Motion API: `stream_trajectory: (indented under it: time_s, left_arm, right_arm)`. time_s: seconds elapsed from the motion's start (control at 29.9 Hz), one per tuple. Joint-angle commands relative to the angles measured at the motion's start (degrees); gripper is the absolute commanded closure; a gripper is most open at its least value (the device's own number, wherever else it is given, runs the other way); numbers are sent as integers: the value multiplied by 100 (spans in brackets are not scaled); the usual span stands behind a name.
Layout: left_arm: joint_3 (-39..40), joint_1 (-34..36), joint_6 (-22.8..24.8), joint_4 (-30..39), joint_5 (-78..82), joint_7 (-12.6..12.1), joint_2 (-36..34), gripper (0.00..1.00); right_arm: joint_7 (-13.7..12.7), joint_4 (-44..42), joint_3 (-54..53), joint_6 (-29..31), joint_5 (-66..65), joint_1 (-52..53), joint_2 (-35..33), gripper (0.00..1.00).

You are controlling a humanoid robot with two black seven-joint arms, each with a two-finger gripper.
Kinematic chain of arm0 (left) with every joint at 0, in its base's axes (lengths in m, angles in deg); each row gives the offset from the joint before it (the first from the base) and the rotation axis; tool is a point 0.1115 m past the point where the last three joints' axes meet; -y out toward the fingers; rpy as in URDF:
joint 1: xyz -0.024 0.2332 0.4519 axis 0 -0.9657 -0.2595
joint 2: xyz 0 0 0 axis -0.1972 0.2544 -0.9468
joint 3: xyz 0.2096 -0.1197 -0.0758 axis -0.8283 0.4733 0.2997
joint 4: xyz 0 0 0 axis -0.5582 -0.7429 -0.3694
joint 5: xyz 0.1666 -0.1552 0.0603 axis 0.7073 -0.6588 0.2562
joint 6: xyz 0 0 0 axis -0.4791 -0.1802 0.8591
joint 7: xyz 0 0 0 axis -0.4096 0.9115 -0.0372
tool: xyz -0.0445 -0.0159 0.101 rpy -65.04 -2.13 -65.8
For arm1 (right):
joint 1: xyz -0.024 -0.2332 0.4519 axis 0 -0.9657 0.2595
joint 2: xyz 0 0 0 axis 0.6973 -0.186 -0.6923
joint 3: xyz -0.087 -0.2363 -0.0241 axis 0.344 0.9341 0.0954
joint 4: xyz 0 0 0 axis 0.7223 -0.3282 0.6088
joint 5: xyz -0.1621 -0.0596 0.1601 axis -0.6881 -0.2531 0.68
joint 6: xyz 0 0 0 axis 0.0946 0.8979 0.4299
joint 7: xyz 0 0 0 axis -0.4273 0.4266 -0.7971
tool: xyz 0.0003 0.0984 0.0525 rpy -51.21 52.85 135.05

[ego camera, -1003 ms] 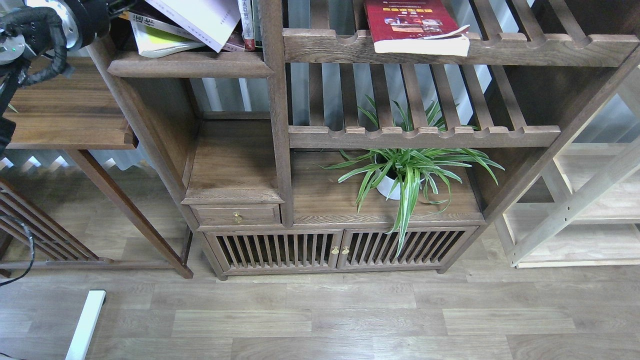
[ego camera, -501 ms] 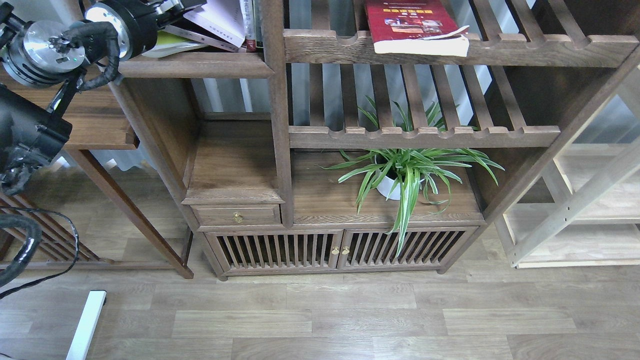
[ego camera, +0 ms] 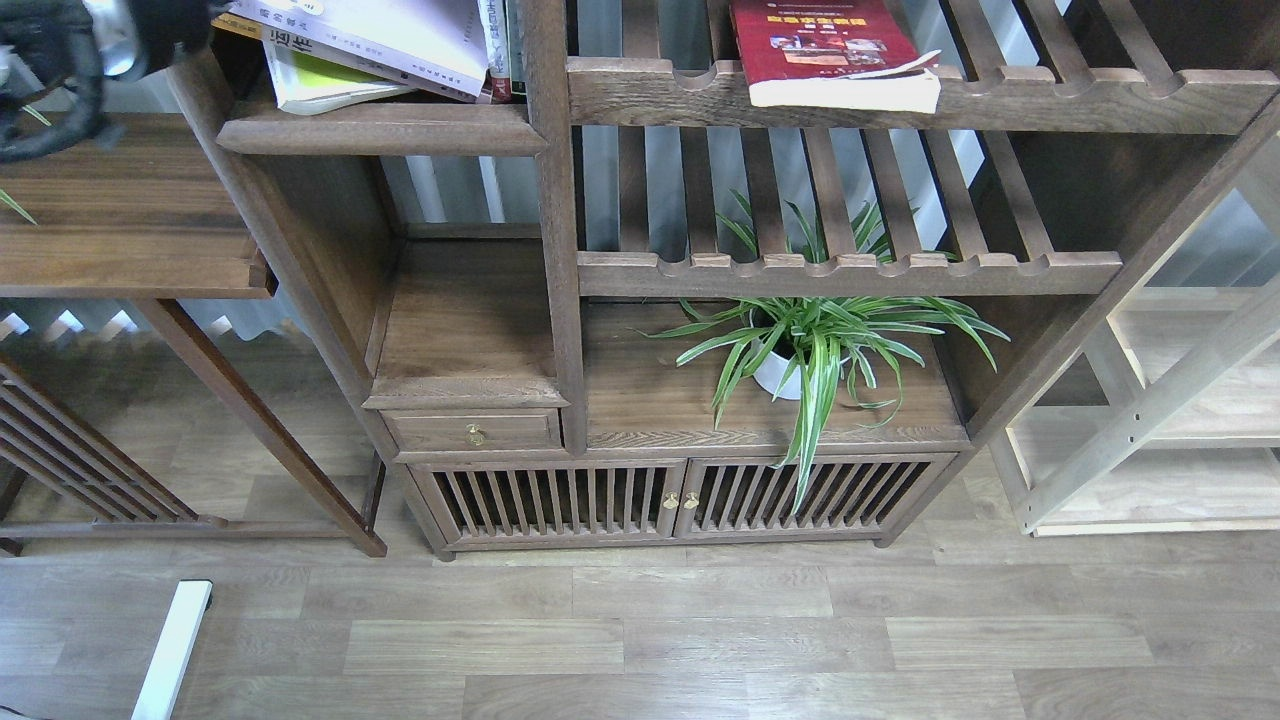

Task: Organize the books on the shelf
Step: 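Push the white book into the top shelf and release it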

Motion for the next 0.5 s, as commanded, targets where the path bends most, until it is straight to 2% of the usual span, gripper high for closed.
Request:
stream_trajectory:
  time_s: [0.0,0.1,0.2,0.27,0.37,0.47]
  left_arm:
    - [85,-469,-69,716,-315,-3,-428,2]
    - [278,-864,-34,1156,-517,-3,-604,1]
    - [788,-1401,27,1561,-623,-3,-552,1]
    - [1192,-1839,263,1737,-632,-3,-473,1]
    - [1693,-2577,1140,1764,-623,-3,-192,1]
    - [1983,-3368,2326,1624,-588,-3,2,1]
  right_arm:
    - [0,8,18,0,-20,1,2,45]
    - [0,-1,9,0,-20,27,2,44]
    - [0,-10,-70,0,-11,89,37,40]
    - [0,-1,-158,0,-11,124,107,37]
    - [0,8,-368,0,-20,203,239,32]
    - [0,52,-606,0,-20,378,345,28]
